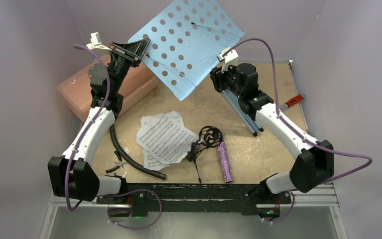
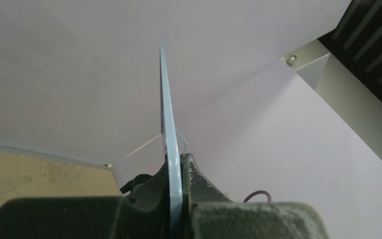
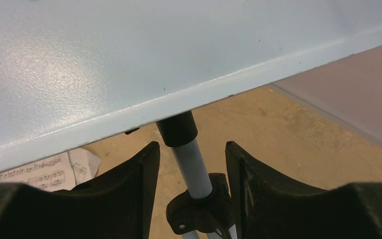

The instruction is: Set up the instrument practice props

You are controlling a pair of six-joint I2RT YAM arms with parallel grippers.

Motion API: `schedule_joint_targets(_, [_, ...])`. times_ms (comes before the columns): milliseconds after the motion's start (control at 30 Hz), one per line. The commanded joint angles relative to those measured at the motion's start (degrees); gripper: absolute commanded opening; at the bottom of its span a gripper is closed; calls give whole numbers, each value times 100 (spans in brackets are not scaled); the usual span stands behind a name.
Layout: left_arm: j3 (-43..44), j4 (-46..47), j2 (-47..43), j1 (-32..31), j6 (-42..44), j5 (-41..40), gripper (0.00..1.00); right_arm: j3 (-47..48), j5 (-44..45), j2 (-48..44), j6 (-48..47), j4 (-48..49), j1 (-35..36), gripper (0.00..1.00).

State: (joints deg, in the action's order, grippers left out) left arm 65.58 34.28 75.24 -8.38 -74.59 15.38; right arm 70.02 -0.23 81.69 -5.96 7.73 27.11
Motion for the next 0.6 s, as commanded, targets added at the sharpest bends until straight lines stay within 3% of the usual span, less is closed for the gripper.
schedule_joint_targets(0, [439,1330,-255,-147,-561,151,0,-94,179,11,-100,509,48,54])
schedule_joint_targets(100, [432,1318,-243,-155,-571,124,0,-297,213,-160,-101,545,50,56])
schedule_joint_targets(233, [438,1326,-206,-152,-572,113,0,-603,226,-474,3,601,49,66])
schedule_joint_targets(567, [447,1388,-168,-157,-612,159,0,-899,-331,-549,271,1068,50,66])
